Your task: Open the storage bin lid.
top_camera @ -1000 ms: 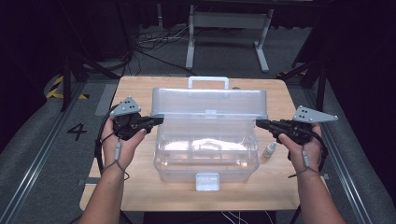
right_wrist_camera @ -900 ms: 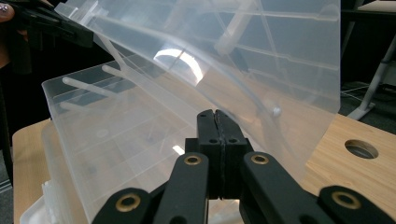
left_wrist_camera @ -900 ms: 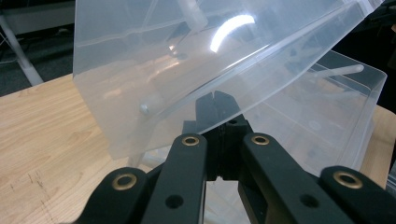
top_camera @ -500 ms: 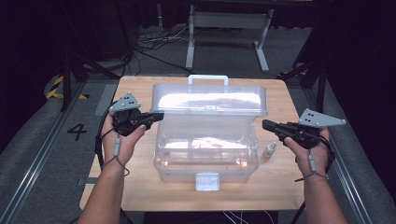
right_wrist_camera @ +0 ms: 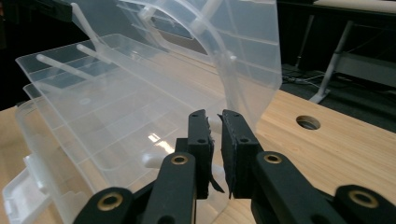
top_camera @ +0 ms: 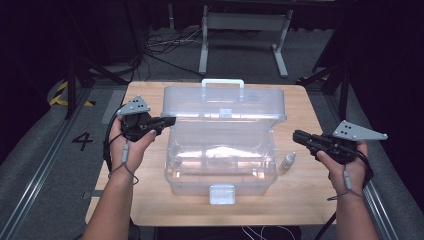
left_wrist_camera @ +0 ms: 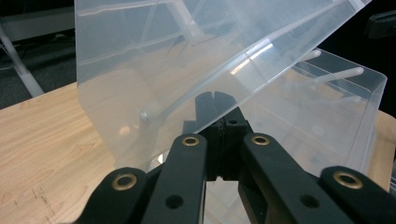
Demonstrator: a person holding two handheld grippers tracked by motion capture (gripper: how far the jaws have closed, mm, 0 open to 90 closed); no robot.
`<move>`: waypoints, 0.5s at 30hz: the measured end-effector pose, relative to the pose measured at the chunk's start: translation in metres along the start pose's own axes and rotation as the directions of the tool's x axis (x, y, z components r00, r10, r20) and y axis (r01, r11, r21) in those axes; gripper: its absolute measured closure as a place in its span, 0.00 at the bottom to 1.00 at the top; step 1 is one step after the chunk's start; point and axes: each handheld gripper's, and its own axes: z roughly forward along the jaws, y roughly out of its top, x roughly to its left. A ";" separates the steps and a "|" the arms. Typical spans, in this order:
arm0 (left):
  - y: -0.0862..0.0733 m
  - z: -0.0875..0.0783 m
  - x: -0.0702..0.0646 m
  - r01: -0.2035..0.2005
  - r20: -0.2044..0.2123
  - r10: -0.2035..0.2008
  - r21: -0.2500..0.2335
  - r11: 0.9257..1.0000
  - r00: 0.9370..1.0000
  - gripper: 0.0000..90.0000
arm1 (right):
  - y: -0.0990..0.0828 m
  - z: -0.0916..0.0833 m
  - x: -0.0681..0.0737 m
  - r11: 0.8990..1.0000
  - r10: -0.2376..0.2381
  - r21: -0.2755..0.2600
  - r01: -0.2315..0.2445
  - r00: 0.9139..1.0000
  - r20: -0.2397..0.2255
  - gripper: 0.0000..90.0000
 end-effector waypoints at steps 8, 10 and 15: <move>0.001 0.001 0.002 0.016 0.004 -0.016 -0.010 1.000 1.000 1.00 | 0.004 0.008 0.002 1.000 -0.002 -0.023 0.004 0.996 0.084 0.69; 0.001 0.001 0.003 0.017 0.005 -0.017 -0.010 1.000 1.000 1.00 | 0.005 0.010 0.002 1.000 -0.008 -0.023 0.010 0.995 0.095 0.67; 0.002 0.003 0.005 0.021 0.005 -0.020 -0.011 1.000 1.000 1.00 | 0.011 0.026 0.008 0.998 -0.004 -0.054 0.012 0.989 0.150 0.57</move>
